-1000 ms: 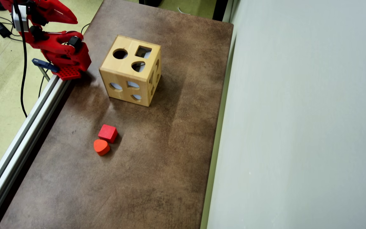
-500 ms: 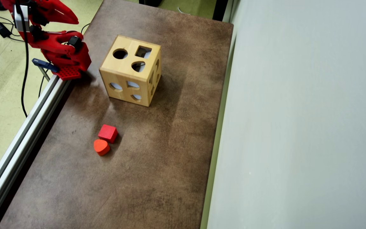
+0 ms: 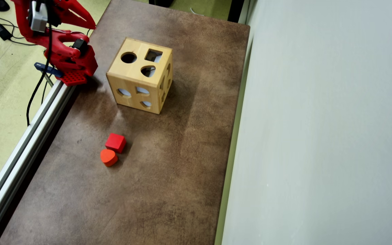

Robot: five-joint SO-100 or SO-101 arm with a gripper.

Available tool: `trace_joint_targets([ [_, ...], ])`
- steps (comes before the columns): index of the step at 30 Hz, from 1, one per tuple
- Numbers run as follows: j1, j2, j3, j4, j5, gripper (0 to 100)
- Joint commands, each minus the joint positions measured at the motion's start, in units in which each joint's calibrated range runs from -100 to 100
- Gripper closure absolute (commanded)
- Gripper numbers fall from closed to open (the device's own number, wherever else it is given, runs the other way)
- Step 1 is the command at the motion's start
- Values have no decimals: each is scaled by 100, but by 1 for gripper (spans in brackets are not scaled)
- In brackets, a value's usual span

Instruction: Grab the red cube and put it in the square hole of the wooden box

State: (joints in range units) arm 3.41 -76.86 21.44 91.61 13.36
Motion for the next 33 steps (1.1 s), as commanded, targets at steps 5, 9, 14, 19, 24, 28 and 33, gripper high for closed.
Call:
trace_joint_targets([
  [5,736,667,-69,-118,410,97],
  [9,1241,1228,-69,-270,479,97],
  [14,1709,1967,-69,-817,488,97],
  [19,2207,2773,-69,-1364,488,97],
  [24,2668,3521,-69,-1605,488,97],
  [28,3061,4183,-69,-1629,488,97],
  [33,3329,5049,-78,-1637,484,97],
])
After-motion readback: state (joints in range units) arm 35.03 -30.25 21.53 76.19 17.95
